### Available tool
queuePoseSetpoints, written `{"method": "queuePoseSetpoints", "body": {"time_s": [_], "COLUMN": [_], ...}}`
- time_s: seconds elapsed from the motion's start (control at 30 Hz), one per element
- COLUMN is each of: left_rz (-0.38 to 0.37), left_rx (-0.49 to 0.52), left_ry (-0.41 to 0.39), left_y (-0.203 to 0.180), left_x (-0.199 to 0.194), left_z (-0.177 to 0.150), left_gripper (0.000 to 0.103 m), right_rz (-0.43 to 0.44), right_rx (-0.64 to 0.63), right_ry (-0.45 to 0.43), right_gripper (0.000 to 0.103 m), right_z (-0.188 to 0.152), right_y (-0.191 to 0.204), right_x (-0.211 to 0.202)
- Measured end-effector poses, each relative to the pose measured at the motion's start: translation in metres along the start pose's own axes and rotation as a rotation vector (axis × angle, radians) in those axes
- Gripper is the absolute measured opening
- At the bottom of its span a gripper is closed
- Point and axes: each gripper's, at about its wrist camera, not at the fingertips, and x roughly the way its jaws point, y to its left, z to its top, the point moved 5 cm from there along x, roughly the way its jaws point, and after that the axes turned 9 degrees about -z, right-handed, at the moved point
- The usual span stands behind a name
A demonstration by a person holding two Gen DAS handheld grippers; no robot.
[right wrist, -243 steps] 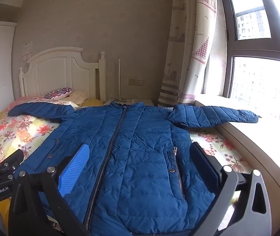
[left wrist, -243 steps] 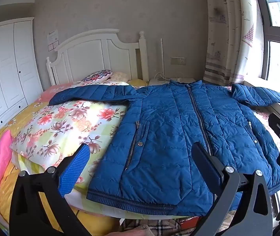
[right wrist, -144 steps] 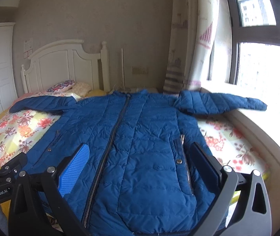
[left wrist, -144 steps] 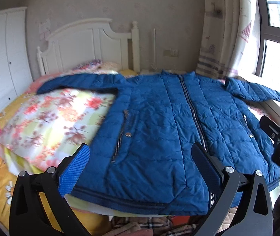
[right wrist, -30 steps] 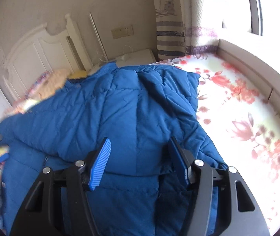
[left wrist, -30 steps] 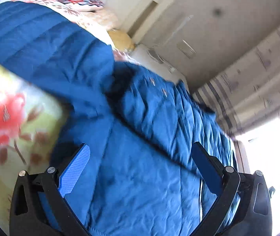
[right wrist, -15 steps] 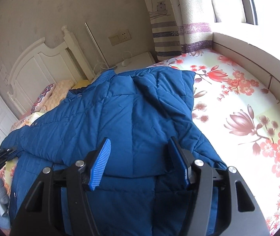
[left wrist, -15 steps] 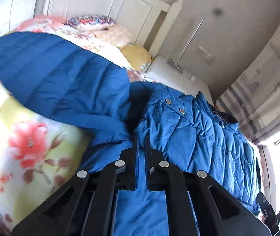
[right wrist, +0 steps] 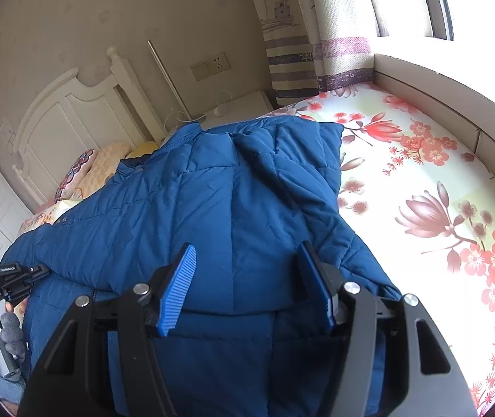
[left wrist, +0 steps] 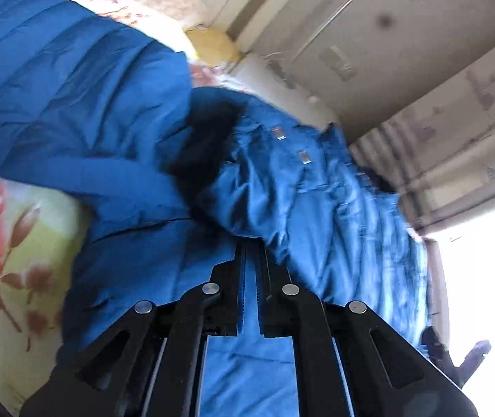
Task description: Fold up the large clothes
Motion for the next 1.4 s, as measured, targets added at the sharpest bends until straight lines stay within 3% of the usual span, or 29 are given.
{"method": "queuePoseSetpoints", "body": {"time_s": [0.03,0.07,0.13,0.17,0.2,0.3,0.4,0.53,0.57,0.63,0.77,0.87,1.03,1.1,1.2,1.23,1.27,1.33,1.4], "left_rz": [-0.006,0.020,0.051,-0.001,-0.092,-0.204,-0.185,-0.162,-0.159,-0.133,-0.075,-0.102,-0.114,-0.055,0.069,0.094,0.088,0.130,0.159], "left_rx": [0.009,0.029,0.108,0.135,0.144,0.117,0.072,-0.143,-0.167,-0.144,-0.114,-0.100,0.052,0.079,0.035,-0.009,-0.054,-0.052,0.038], "left_ry": [0.002,0.012,0.005,0.003,0.012,-0.019,-0.078,-0.047,-0.028,-0.030,-0.065,-0.089,-0.169,-0.159,-0.056,-0.038,-0.043,-0.106,-0.222], "left_y": [-0.001,0.000,-0.003,-0.008,-0.016,-0.030,-0.030,-0.001,0.004,0.003,0.002,0.000,-0.042,-0.046,-0.019,-0.005,0.004,0.000,-0.026], "left_x": [0.001,0.005,0.011,0.012,0.013,0.000,-0.012,0.006,0.011,0.018,0.022,0.015,-0.036,-0.045,-0.022,-0.016,-0.016,-0.029,-0.050], "left_z": [-0.001,-0.002,-0.007,-0.009,-0.011,-0.012,0.000,0.018,0.020,0.022,0.019,0.015,-0.004,-0.015,-0.026,-0.027,-0.026,-0.021,-0.010], "left_gripper": [0.008,0.020,0.052,0.086,0.099,0.099,0.099,0.095,0.081,0.071,0.029,0.015,0.013,0.014,0.016,0.019,0.029,0.031,0.034], "right_rz": [0.001,0.000,0.000,0.002,0.003,0.006,0.006,0.007,0.006,0.006,0.010,0.014,0.033,0.041,0.040,0.040,0.039,0.040,0.038], "right_rx": [0.001,0.000,0.001,0.002,0.003,0.006,0.007,0.007,0.007,0.007,0.009,0.014,0.049,0.063,0.064,0.063,0.062,0.062,0.061], "right_ry": [0.000,0.000,0.001,0.001,0.000,0.001,0.002,0.002,0.002,0.003,0.006,0.005,0.003,0.005,0.006,0.006,0.006,0.005,0.007], "right_gripper": [0.060,0.060,0.060,0.060,0.060,0.061,0.061,0.061,0.061,0.061,0.062,0.062,0.062,0.062,0.062,0.062,0.062,0.062,0.062], "right_z": [0.000,0.000,0.000,0.000,-0.001,-0.002,-0.002,-0.002,-0.001,-0.001,-0.002,-0.003,-0.003,-0.002,-0.001,-0.001,-0.001,-0.001,-0.001], "right_y": [0.000,0.000,0.000,0.000,0.000,0.000,0.000,0.000,0.000,0.000,-0.001,-0.001,-0.007,-0.010,-0.009,-0.009,-0.009,-0.010,-0.009], "right_x": [0.000,0.000,0.000,0.000,0.000,0.000,0.000,0.000,0.000,0.000,0.000,-0.001,-0.001,-0.001,-0.001,-0.001,-0.001,-0.001,-0.001]}}
